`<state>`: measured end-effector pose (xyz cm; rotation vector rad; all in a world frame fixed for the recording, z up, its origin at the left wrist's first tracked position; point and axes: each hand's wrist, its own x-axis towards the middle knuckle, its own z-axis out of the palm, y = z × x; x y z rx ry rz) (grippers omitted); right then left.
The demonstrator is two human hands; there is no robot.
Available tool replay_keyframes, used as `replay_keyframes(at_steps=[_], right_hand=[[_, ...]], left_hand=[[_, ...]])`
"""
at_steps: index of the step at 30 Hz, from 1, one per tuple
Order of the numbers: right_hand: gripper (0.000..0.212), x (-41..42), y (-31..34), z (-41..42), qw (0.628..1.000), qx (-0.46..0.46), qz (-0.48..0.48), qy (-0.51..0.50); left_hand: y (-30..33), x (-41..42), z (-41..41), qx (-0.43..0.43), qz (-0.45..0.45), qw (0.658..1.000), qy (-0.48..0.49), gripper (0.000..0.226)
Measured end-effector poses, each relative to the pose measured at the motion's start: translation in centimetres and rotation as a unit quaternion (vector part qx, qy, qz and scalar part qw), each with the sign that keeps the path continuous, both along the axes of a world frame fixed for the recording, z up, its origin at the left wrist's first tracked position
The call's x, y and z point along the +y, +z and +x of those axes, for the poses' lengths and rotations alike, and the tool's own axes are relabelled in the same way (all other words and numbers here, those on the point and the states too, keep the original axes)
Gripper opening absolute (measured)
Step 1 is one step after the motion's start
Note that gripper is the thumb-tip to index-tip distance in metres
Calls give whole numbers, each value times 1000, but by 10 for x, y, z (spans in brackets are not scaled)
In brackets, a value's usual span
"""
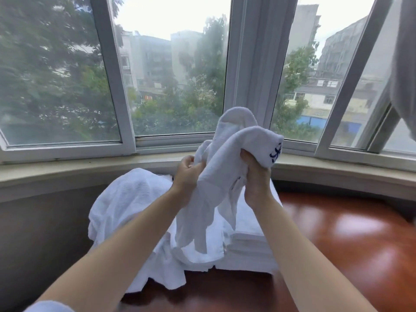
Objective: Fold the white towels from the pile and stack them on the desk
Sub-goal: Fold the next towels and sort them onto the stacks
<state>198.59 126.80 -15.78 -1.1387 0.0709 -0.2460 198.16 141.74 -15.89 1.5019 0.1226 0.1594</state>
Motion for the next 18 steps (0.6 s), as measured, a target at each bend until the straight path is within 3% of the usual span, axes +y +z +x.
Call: replay_keyframes(at_steps=[4, 10, 14, 18], right_hand=[[18, -53, 14, 5, 998, -43, 5, -41], [23, -145, 25, -14, 995, -2, 5, -96], [14, -212, 12, -29, 978, 75, -90, -174], [21, -268, -34, -49, 943, 210, -160, -201]], left_hand=[[10, -63, 12, -4, -23, 999, -47, 19], [4, -167, 16, 46, -17, 990, -131, 23], [-15, -233, 2, 86, 16, 977, -196, 19], [-53, -283, -27, 169, 52, 955, -236, 24]])
